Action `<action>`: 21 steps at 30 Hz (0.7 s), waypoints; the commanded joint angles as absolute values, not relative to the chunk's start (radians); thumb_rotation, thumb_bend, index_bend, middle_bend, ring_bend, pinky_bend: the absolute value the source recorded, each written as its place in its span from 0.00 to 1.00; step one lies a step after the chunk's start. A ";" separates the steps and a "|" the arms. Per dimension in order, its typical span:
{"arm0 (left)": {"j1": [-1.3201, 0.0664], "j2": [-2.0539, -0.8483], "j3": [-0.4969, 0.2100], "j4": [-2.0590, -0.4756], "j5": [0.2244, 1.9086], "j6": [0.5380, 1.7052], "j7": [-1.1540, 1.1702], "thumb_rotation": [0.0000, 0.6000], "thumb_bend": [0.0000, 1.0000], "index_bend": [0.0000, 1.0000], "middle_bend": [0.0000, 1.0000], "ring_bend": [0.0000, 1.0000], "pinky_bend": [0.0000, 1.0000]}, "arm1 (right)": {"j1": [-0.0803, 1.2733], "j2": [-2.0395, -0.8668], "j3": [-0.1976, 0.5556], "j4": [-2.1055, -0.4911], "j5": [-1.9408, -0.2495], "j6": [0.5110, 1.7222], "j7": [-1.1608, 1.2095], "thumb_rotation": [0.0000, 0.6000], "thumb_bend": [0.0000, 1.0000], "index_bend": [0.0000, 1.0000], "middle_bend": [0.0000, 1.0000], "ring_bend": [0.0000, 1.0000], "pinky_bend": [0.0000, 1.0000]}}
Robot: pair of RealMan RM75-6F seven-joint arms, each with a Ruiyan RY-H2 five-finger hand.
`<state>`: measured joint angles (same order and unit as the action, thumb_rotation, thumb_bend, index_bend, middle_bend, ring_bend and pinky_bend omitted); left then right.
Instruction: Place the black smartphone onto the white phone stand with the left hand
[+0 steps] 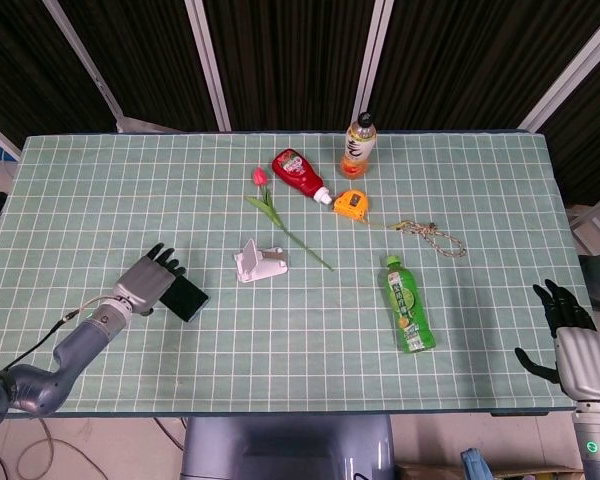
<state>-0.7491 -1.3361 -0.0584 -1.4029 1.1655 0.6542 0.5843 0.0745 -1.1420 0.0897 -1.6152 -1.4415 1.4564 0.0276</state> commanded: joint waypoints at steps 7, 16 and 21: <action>-0.776 -1.377 -0.043 -1.358 1.142 0.649 0.576 1.00 0.13 0.21 0.19 0.00 0.00 | 0.075 -1.142 0.090 -1.616 -1.440 1.457 0.026 1.00 0.32 0.10 0.05 0.00 0.19; -0.794 -1.407 -0.026 -1.328 1.124 0.650 0.578 1.00 0.13 0.23 0.22 0.00 0.00 | 0.075 -1.142 0.090 -1.617 -1.440 1.457 0.029 1.00 0.32 0.10 0.05 0.00 0.19; -0.802 -1.421 -0.019 -1.317 1.116 0.656 0.579 1.00 0.13 0.25 0.25 0.00 0.00 | 0.075 -1.142 0.091 -1.617 -1.440 1.456 0.029 1.00 0.32 0.10 0.05 0.00 0.19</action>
